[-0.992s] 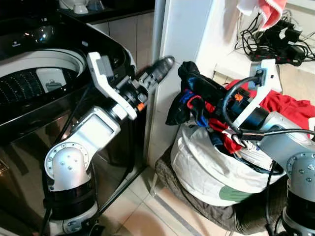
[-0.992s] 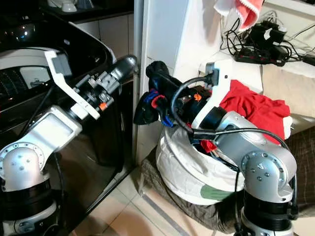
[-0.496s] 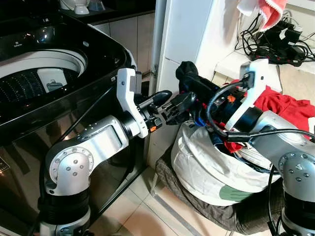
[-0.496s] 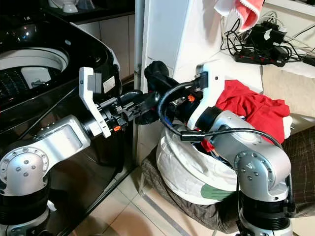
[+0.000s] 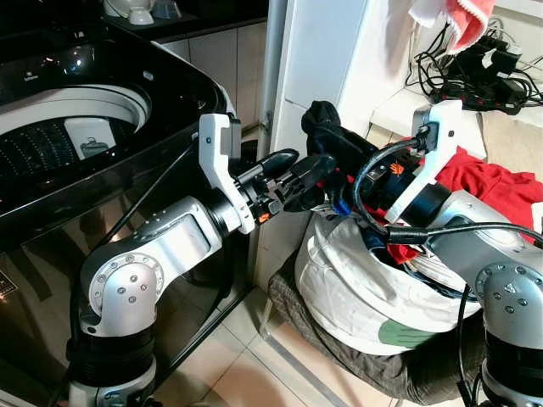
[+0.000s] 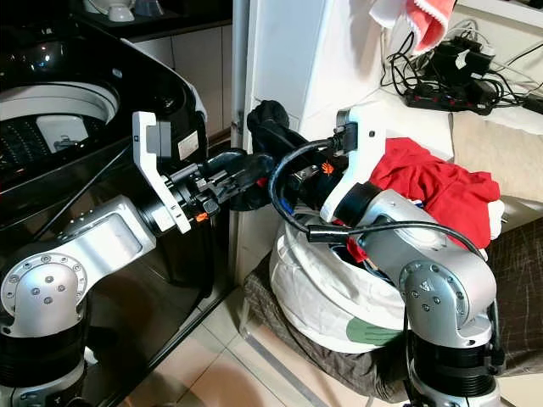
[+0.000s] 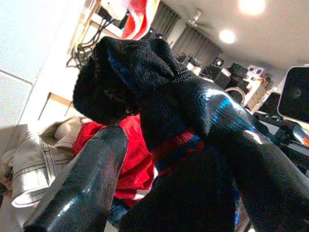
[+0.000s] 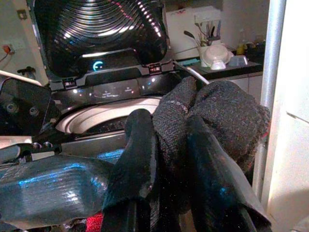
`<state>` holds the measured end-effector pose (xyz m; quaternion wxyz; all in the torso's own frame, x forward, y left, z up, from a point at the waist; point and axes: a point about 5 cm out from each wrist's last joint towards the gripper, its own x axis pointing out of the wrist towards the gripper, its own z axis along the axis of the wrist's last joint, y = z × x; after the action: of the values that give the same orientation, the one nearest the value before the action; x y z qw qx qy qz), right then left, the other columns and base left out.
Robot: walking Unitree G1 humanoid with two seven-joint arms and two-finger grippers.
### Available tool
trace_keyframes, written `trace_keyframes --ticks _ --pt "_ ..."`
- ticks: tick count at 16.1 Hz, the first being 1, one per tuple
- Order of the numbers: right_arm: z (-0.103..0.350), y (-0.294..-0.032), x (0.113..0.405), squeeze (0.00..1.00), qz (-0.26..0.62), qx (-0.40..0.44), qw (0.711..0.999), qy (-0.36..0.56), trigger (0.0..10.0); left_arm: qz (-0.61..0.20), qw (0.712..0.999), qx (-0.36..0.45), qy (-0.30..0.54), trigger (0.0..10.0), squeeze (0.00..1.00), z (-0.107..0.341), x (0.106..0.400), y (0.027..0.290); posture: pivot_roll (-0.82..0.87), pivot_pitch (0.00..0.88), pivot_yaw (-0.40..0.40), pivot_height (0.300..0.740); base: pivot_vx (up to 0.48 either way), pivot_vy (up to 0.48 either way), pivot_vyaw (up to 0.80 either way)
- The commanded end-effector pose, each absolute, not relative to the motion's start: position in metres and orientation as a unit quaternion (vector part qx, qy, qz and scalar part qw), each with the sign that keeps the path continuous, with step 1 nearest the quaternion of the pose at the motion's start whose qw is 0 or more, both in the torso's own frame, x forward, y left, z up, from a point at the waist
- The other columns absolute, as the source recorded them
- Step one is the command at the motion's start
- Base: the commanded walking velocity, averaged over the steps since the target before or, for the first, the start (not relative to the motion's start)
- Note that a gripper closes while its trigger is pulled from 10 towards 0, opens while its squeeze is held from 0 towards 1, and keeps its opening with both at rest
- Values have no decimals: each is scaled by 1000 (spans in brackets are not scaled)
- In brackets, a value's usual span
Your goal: Clothes washing
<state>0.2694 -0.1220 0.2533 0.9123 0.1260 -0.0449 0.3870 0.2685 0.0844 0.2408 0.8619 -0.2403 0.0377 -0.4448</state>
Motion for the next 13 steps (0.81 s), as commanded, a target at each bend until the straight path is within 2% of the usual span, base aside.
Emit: trace_keyframes --ticks 1,13 --pt "263 -115 265 0 413 122 900 -66 10000 -452 858 -239 45 0 0 238 268 81 -49 0 -55 740 0 0 0" --pt "264 -111 267 0 409 129 901 -69 10000 -478 846 -232 52 0 0 236 264 78 -46 0 -49 740 0 0 0"
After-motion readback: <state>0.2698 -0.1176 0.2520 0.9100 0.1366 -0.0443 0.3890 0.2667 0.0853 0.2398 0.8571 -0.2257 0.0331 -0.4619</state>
